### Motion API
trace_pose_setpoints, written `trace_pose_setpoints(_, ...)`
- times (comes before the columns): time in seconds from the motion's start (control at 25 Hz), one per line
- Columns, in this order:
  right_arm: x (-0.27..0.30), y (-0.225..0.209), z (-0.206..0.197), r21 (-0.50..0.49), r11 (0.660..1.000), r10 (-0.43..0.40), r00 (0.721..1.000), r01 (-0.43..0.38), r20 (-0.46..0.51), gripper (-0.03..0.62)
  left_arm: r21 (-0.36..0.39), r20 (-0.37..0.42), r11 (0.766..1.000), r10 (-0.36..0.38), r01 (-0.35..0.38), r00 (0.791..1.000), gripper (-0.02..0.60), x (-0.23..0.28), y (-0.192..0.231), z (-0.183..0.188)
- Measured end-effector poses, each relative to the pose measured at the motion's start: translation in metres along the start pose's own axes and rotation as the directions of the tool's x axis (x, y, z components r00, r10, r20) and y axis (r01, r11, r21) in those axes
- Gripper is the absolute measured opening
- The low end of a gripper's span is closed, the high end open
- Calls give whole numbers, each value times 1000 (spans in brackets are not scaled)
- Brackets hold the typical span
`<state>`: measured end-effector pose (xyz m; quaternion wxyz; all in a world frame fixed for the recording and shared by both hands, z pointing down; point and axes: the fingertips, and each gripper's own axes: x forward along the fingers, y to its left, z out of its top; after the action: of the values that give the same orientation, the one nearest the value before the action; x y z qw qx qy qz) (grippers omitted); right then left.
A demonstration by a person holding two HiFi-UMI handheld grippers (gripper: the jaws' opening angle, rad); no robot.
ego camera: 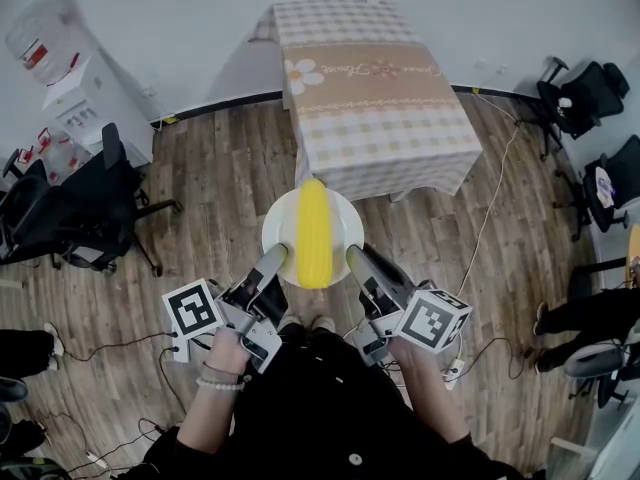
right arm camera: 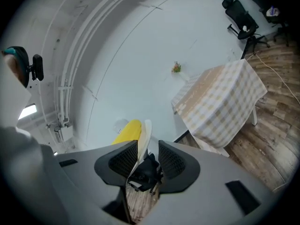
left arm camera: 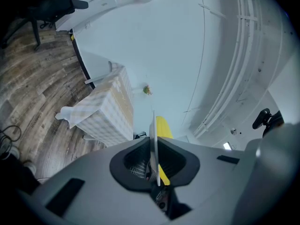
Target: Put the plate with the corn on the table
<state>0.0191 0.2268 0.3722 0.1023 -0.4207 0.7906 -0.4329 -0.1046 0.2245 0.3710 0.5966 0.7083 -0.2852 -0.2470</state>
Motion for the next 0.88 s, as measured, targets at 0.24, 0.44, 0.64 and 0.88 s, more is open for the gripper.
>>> trace_pose_setpoints(0.24, -6, -2, 8, -18, 999, 33, 999, -33, -2, 107, 13, -4, 1000, 10, -10, 1000, 35, 10, -5, -12)
trace_pose_setpoints(0.44, 0, 4, -2, -21, 999, 39, 999, -39, 5, 103, 12, 2, 1000, 11, -11, 1000, 35, -2, 1, -7)
trace_pose_setpoints(0.64, -3, 4, 3, -32, 999, 44, 999, -44, -1, 103, 8, 14, 1000, 12, -12, 1000, 35, 0, -2, -10)
trace_pose_setpoints(0.88, -17, 2, 8, -60, 997, 57, 998, -56, 2, 101, 8, 34, 1000, 18, -18, 999, 34, 3, -6, -25)
